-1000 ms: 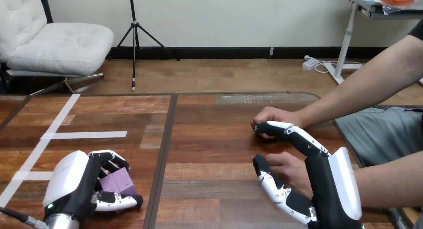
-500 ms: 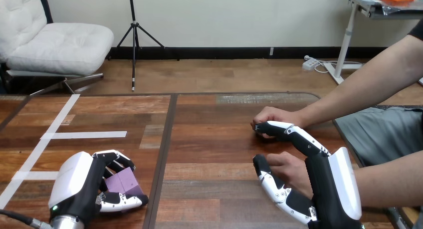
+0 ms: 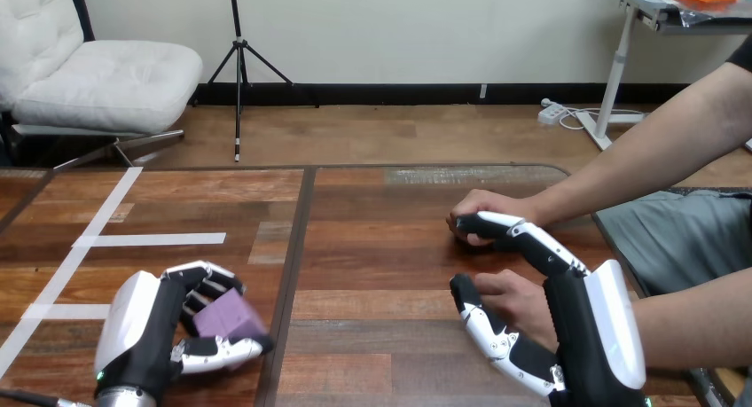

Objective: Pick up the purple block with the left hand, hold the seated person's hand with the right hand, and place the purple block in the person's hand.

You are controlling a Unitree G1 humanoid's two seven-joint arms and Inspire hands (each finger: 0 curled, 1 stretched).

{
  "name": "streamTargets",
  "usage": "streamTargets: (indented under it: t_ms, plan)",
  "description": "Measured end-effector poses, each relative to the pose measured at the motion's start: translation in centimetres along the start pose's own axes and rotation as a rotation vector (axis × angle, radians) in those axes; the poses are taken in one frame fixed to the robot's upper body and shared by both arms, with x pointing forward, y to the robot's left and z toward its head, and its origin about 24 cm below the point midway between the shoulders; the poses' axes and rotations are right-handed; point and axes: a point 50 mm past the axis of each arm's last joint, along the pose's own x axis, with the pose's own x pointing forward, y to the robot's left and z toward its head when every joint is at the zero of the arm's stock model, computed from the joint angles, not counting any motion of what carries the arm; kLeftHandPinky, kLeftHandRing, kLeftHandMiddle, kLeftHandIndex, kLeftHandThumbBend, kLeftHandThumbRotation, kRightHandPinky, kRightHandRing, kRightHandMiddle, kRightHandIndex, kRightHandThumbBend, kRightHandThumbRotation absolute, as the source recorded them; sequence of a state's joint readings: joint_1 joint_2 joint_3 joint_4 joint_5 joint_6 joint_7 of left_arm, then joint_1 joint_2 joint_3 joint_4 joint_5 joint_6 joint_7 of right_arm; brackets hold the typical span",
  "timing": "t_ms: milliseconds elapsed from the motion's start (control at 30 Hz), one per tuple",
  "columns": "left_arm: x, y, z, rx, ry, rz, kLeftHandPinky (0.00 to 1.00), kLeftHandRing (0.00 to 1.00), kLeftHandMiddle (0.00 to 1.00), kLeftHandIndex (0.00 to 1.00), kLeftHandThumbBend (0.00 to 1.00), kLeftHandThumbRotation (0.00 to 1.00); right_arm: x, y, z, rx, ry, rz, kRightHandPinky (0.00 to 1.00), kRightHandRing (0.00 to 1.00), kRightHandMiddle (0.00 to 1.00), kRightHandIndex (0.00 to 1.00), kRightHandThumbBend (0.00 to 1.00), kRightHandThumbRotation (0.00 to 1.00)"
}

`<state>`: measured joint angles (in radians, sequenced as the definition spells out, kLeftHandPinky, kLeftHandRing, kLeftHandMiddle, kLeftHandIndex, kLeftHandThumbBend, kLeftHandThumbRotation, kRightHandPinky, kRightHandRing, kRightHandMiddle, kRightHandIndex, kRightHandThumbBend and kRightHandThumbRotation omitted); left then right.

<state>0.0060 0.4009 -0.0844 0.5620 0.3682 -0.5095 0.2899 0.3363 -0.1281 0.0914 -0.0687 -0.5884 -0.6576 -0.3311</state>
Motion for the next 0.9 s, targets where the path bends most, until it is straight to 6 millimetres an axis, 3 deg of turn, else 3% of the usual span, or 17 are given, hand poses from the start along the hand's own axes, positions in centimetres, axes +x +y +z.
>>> streamTargets:
  t_ms: [600,900]
  plan:
    - [0.0,-0.5,1.6,-0.223,-0.1,0.043,0.33,0.39,0.46,0.46,0.73,0.0,0.1,-1.1,-0.4,-0.021,0.011,0.021,0.71,0.77,0.77,0.74,0.47,0.1]
    - [-0.1,-0.8,2.4,-0.326,-0.152,0.078,0.33,0.41,0.47,0.46,0.74,0.0,0.3,-1.7,-0.5,-0.048,0.016,0.019,0.71,0.78,0.79,0.76,0.52,0.08]
